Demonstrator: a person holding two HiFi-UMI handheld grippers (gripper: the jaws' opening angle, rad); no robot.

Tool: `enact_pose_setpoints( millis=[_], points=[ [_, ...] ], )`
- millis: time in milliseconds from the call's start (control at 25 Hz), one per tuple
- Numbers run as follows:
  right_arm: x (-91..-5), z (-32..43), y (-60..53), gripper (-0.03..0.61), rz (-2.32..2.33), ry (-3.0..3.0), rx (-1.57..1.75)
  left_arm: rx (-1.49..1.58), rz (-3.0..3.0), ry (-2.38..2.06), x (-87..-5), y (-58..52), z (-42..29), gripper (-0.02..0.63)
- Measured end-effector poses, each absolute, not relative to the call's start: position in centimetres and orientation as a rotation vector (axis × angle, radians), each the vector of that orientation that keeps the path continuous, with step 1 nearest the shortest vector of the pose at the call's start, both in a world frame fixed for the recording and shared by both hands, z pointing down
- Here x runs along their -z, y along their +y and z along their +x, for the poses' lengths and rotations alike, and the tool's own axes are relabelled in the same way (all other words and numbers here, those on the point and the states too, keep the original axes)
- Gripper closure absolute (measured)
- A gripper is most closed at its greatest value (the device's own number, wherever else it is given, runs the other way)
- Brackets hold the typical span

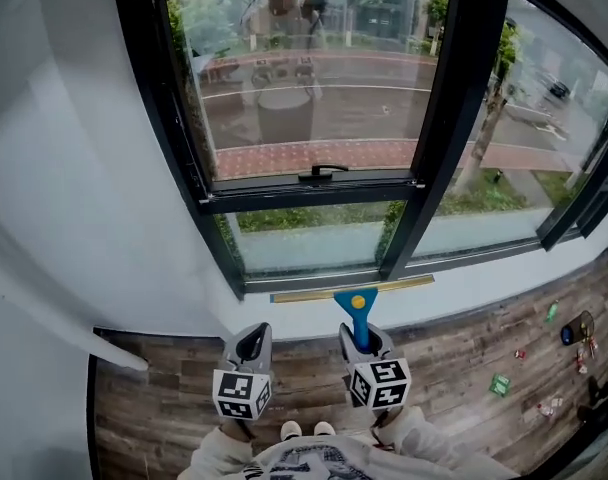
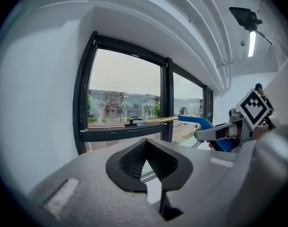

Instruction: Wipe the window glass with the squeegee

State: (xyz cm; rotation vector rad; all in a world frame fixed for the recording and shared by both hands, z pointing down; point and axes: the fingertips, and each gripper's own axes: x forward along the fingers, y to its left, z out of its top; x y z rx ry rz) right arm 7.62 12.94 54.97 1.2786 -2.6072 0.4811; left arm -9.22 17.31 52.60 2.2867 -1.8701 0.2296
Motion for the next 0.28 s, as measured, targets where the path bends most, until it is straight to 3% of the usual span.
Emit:
enact_pose_setpoints(
  millis=[280],
  points=[
    [-53.9, 6.1, 15.5, 0.465, 1.254, -2.624, -0.443, -0.228, 2.285, -1.886, -51.6, 19.8, -9.9, 0.614]
  ],
)
